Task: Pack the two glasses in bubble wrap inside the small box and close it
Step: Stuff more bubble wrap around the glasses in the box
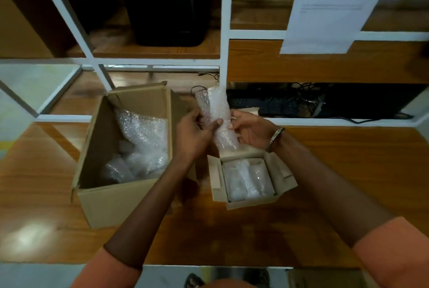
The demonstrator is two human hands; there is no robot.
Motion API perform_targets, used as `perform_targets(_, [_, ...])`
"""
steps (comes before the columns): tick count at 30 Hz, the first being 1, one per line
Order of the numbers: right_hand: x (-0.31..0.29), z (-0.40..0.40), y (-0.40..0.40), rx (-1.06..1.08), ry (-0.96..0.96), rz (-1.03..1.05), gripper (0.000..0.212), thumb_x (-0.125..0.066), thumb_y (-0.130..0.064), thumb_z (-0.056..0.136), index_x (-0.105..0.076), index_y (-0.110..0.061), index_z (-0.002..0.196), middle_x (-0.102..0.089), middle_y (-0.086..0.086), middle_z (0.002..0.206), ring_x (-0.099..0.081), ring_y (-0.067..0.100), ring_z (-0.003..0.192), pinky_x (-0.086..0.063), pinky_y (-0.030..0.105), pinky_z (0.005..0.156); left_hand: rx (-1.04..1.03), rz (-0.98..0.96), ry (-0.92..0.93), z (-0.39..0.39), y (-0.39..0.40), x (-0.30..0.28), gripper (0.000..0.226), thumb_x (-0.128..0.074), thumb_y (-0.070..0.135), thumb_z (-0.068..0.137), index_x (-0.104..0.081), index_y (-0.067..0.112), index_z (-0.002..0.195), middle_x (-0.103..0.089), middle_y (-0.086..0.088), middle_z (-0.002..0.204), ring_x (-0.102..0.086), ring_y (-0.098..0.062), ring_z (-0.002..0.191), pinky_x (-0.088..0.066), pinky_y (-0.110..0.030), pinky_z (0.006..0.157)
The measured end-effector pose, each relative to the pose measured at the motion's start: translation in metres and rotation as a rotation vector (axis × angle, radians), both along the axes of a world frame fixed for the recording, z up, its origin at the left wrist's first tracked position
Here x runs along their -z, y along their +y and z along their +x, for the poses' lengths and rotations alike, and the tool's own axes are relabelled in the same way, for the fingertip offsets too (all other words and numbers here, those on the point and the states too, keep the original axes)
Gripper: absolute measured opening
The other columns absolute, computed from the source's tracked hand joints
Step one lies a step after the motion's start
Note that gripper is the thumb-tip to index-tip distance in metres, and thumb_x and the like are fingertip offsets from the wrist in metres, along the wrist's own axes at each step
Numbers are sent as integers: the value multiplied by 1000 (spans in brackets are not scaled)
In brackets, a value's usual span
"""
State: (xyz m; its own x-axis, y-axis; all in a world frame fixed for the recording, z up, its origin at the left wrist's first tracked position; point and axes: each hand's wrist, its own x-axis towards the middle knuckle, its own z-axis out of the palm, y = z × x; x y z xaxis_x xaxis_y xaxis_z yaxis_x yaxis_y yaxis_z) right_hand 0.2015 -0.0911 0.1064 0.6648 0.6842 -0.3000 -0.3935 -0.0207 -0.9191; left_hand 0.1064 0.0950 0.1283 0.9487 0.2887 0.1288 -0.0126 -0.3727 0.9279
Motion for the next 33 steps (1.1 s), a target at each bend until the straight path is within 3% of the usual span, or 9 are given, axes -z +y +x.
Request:
perform_targets(5, [19,-9,-56,78,33,-99,47,-70,-5,90,-61,-12,135,-67,18,132,-64,37,123,-52,53,101,186,-91,135,11,-42,23,28,-81,32,91,-69,13,109,-77,-5,102,-78,-18,87,-67,-45,76])
perform_targets(8, [35,-16,-82,130,-17,-371,37,-74,-5,86,-67,-15,120,-75,8,116,-69,30,112,-57,47,91,268,3,263,12,-59,55,7,-71,20,99,-71,14,97,-76,-6,97,-76,-18,88,-65,-37,81])
perform_targets(11, [56,-25,-103,100,-13,-616,41,-78,-7,84,-64,-12,122,-71,13,120,-67,27,105,-58,48,88,345,140,393,6,-74,94,11,-64,6,101,-74,9,101,-75,-7,100,-73,-17,88,-64,-30,78])
perform_targets(14, [73,-30,-112,126,-61,-770,42,-80,-13,84,-62,-18,122,-66,9,120,-65,27,101,-60,47,87,409,310,425,-2,-93,127,18,-74,22,97,-76,14,113,-74,3,107,-70,-16,99,-61,-39,89])
perform_targets(18, [76,-35,-114,31,-281,-987,71,-77,-16,85,-42,-25,146,-56,9,130,-62,28,100,-61,40,75,422,496,293,-11,-116,156,24,-73,23,95,-78,18,118,-73,1,125,-66,-18,114,-52,-31,95])
perform_targets(22, [78,-43,-109,-68,-504,-1080,85,-67,-17,91,-20,-35,160,-54,11,136,-58,20,83,-47,27,58,386,610,205,-4,-125,166,25,-78,28,89,-77,21,113,-67,-2,130,-61,-22,119,-50,-32,98])
perform_targets(26, [84,-52,-101,-48,-607,-1084,76,-63,-13,93,-30,-37,157,-43,9,153,-52,30,127,-50,31,86,456,614,210,1,-128,163,69,-84,36,80,-58,17,142,-53,-11,147,-58,-28,125,-55,-40,99])
perform_targets(30, [82,-56,-100,58,-676,-1057,51,-63,-12,95,-55,-24,143,-51,8,146,-53,29,127,-50,33,93,506,698,255,5,-128,173,83,-80,49,82,-47,19,152,-49,-11,155,-51,-32,136,-50,-48,106])
perform_targets(33, [83,-57,-106,28,-684,-1140,54,-67,-14,91,-56,-26,142,-55,6,144,-56,26,124,-54,36,94,503,697,228,6,-120,182,82,-76,59,83,-48,23,152,-56,-8,151,-52,-31,135,-47,-49,108])
